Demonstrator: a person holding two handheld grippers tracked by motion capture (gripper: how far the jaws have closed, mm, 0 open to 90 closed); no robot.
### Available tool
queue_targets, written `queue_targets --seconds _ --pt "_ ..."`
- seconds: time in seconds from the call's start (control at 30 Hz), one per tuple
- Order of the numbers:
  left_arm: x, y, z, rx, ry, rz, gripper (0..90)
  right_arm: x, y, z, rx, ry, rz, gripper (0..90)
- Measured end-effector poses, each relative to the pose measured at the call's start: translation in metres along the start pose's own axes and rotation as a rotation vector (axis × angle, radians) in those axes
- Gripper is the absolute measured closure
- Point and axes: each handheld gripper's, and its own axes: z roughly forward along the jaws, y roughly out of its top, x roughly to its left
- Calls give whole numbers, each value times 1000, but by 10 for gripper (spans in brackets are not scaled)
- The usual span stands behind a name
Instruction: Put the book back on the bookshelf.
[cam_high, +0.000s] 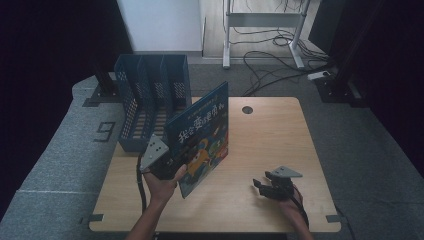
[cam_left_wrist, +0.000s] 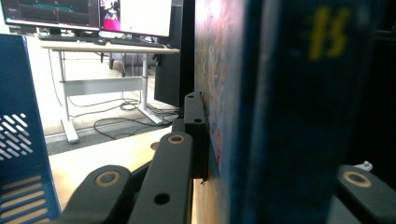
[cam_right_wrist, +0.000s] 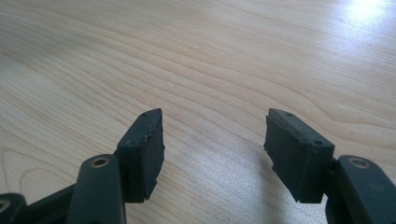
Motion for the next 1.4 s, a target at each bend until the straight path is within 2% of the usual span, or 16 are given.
queue_targets --seconds 0.3,0.57,0.8,1.4 --pt "4 10 -3 -10 13 10 824 -2 1 2 20 0 18 361" --pt "9 18 -6 -14 19 -1 823 -4 2 5 52 -18 43 359" --pt "12 22 -8 -22 36 4 824 -5 2 5 53 -37 39 359" --pt "28 32 -15 -36 100 8 824 -7 2 6 54 -47 38 367"
